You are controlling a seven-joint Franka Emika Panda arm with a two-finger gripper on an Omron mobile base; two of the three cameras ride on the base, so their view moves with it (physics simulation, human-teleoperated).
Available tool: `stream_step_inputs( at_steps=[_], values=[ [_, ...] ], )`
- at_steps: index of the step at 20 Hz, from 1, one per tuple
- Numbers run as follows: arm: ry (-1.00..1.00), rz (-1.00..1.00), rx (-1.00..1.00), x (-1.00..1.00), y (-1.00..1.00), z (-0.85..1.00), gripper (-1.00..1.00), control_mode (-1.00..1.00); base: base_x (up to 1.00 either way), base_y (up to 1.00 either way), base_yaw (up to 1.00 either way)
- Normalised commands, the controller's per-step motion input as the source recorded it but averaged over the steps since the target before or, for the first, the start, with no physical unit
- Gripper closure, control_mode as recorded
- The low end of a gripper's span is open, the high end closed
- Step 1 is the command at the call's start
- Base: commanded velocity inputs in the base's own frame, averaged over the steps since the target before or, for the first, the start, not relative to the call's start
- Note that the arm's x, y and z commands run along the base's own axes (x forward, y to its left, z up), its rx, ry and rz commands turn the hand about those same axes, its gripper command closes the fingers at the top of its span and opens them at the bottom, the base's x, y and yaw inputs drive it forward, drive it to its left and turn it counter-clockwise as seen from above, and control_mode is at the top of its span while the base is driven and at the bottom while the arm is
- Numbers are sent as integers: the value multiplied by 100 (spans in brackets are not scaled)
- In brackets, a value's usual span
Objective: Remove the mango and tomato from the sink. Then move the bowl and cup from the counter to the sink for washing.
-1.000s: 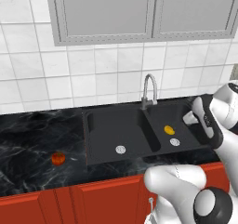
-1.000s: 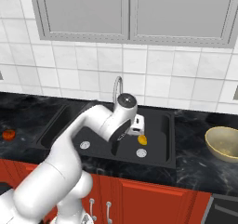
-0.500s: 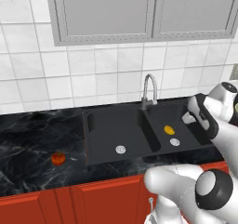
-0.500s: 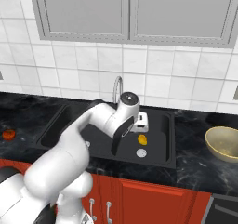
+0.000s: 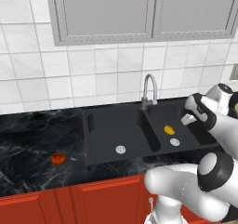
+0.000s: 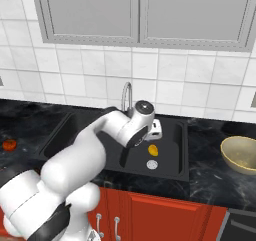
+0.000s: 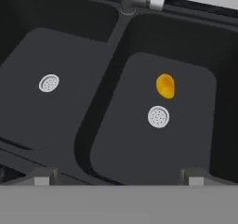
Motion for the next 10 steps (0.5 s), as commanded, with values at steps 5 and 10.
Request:
stream_step_inputs(
  at_steps=[5,10],
  values=[
    [0,6,-9,29,-9,-18,-100,-100,0,0,0],
    [0,3,-9,33,-9,-16,-100,-100,0,0,0]
  ],
)
